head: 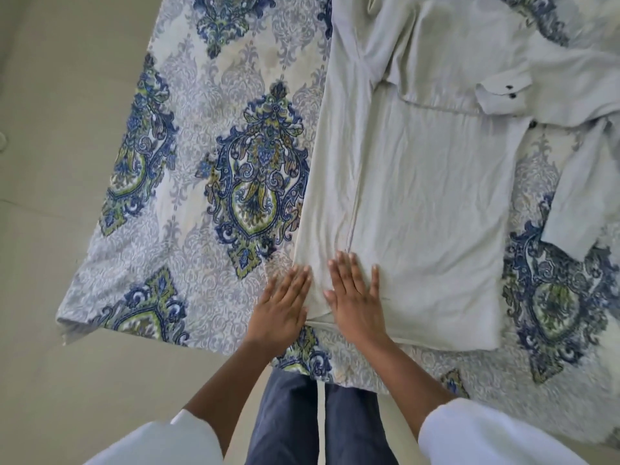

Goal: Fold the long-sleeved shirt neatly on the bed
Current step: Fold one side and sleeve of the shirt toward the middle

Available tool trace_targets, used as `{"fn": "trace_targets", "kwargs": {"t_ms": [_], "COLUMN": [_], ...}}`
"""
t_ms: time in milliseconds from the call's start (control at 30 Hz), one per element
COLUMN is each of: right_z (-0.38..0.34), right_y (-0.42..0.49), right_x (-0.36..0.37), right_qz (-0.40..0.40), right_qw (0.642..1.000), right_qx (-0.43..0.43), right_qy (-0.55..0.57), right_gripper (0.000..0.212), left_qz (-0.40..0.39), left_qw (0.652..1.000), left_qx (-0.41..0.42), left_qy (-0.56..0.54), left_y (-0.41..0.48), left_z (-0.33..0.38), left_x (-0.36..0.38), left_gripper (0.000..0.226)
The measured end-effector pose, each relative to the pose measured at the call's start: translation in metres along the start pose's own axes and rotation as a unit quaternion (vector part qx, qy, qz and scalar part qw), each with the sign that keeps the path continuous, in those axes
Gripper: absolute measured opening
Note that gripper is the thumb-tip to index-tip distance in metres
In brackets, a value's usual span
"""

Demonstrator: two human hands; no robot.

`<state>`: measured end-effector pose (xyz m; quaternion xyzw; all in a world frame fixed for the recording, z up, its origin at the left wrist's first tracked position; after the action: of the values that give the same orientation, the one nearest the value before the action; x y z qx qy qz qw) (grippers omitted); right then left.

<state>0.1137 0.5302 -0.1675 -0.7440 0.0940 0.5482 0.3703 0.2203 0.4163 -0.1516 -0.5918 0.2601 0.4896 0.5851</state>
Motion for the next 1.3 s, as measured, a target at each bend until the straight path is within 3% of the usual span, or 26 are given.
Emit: {"fn": "trace_targets", "kwargs": {"t_ms": [100, 233, 300, 367, 467, 633, 800, 900, 1000, 1033, 1133, 1233, 1300], "right_z": [-0.001, 0.008, 0.022, 0.037, 0.061, 0.101, 0.154, 0.193, 0.223, 0.231, 0.259, 0.283, 0.297], "right_y": [0.007, 0.038, 0.055, 0.068, 0.085, 0.130, 0.180, 0.203, 0.214, 0.217, 0.235, 0.243, 0.246], "right_x": [-0.029, -0.075, -0.090, -0.105, -0.135, -0.177, -0.201, -0.208, -0.219, -0.219, -0.207, -0.202, -0.204], "right_qz": [0.018, 0.068, 0.041, 0.005, 0.017, 0.036, 0.074, 0.123, 0.217, 0.232, 0.152, 0.078, 0.080], "right_qw": [0.999, 0.985, 0.967, 0.935, 0.881, 0.785, 0.742, 0.779, 0.875, 0.892, 0.906, 0.916, 0.918], "right_qx": [-0.021, -0.014, 0.019, 0.066, 0.109, 0.150, 0.198, 0.245, 0.304, 0.321, 0.379, 0.381, 0.366], "right_qy": [0.040, 0.161, 0.252, 0.348, 0.461, 0.600, 0.637, 0.564, 0.308, 0.219, 0.108, 0.104, 0.130], "right_gripper": [0.050, 0.036, 0.035, 0.037, 0.038, 0.032, 0.029, 0.030, 0.031, 0.032, 0.043, 0.047, 0.045], "left_qz": [0.028, 0.012, -0.015, -0.020, -0.002, -0.002, 0.031, 0.026, 0.010, 0.003, -0.021, -0.041, -0.046], "left_qw": [0.999, 0.999, 0.998, 0.984, 0.937, 0.900, 0.879, 0.899, 0.919, 0.926, 0.933, 0.930, 0.905], "left_qx": [0.012, 0.025, -0.004, -0.076, -0.159, -0.153, -0.143, -0.125, -0.095, -0.082, -0.053, -0.055, -0.062], "left_qy": [0.012, -0.017, -0.059, -0.157, -0.310, -0.407, -0.454, -0.418, -0.382, -0.369, -0.356, -0.361, -0.417], "left_y": [0.017, 0.064, 0.086, 0.108, 0.139, 0.196, 0.269, 0.309, 0.348, 0.358, 0.389, 0.405, 0.410], "left_z": [0.005, 0.011, 0.009, 0.004, -0.002, -0.004, -0.011, -0.007, 0.008, 0.012, 0.024, 0.028, 0.025], "left_x": [-0.026, -0.069, -0.090, -0.115, -0.150, -0.198, -0.230, -0.241, -0.250, -0.251, -0.252, -0.254, -0.255], "left_gripper": [0.050, 0.014, 0.018, 0.029, 0.030, 0.026, 0.025, 0.024, 0.027, 0.028, 0.029, 0.027, 0.025]}}
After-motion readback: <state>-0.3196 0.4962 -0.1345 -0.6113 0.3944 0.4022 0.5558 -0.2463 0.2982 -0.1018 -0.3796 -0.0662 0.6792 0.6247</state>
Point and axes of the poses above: each hand's wrist, its own y-axis towards the middle knuckle, its own x-axis out of the palm, z = x × y, the point moved 3 cm from there along y, towards the middle knuckle, and after that the axes turned 7 degrees about -z, right-handed, at the moved point
